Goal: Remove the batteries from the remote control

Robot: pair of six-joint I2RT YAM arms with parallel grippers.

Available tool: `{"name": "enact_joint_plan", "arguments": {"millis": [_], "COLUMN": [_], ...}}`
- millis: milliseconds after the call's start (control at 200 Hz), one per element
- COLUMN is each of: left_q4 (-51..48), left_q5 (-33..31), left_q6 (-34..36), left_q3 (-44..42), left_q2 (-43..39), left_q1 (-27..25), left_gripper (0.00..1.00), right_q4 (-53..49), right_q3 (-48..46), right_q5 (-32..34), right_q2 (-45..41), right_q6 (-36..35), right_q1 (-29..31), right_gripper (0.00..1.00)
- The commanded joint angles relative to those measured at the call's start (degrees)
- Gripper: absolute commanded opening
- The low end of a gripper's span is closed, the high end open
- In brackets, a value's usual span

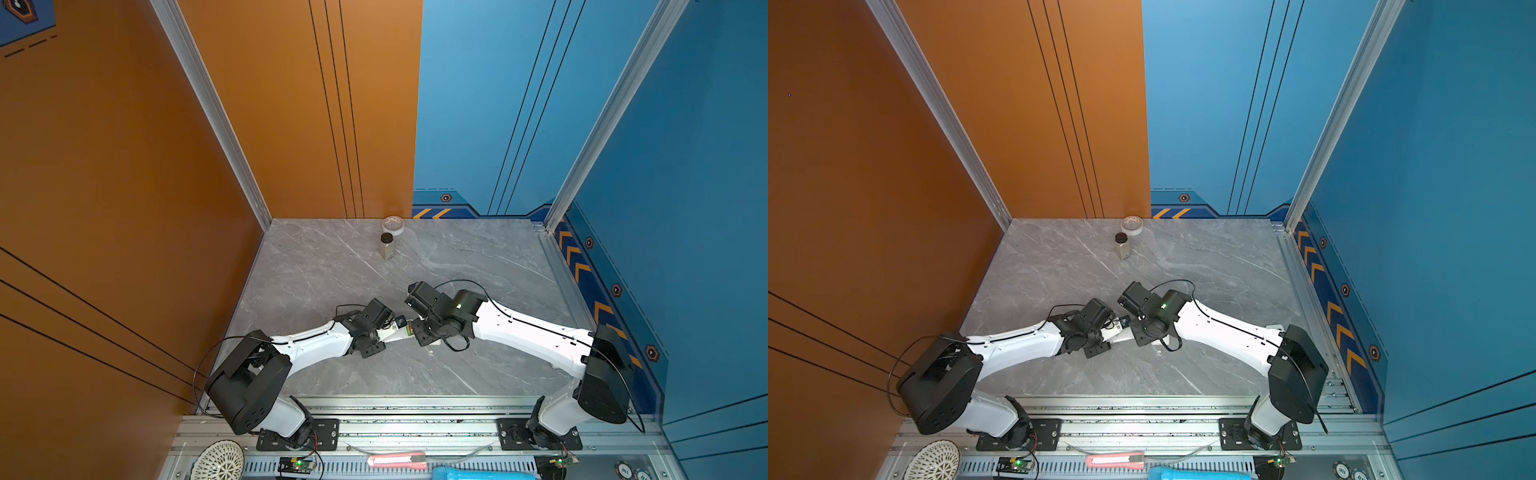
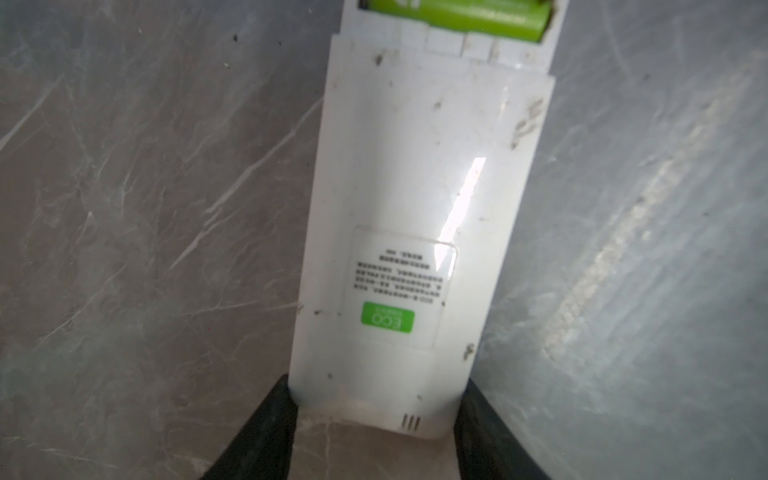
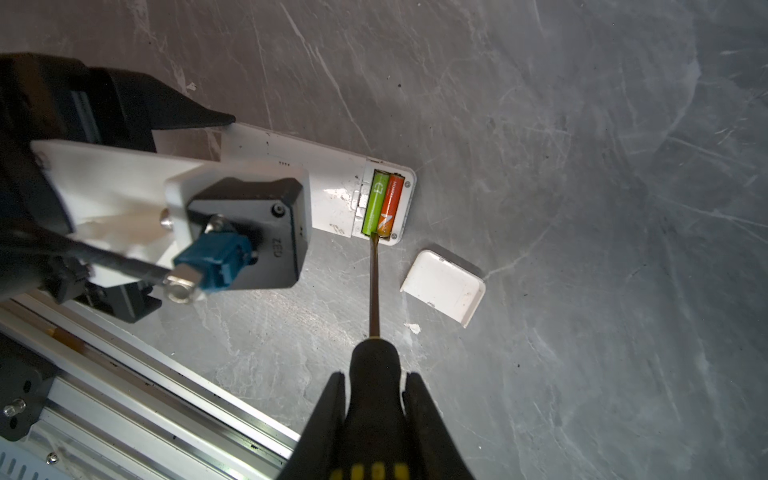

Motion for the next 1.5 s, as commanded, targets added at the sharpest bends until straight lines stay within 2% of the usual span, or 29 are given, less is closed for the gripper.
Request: {"name": "enact_joint_plan", "arguments": {"millis": [0, 511, 951, 1497], "left_q4": [0.1, 0.1, 0.0, -0.1], "left_q5": [-0.7, -0.8, -0.7, -0.7], "left_q6": [0.4, 0.4, 0.3, 0.3], "left_q3": [-0.6, -0.3, -0.2, 0.2], "left_q2": [-0.5, -0.1, -0.1, 0.4], "left_q1": [0.0, 0.2, 0.6, 0.7], "left_gripper": [0.32, 0.32, 0.32, 0.32], "right_q4": [0.2, 0.9, 1.8, 2.9], "right_q3": [0.5, -0.6, -0.3, 1.0], "right_q5": [-1.0, -4.3, -1.7, -3.5], "right_q2": [0.9, 0.8, -0.9, -2.0], "right_q6": [-1.2, -0.7, 0.1, 0.0], "right_q1": [0.0, 0.2, -1.0, -2.2], "right_gripper": [0.0, 0.0, 0.0, 0.0]}}
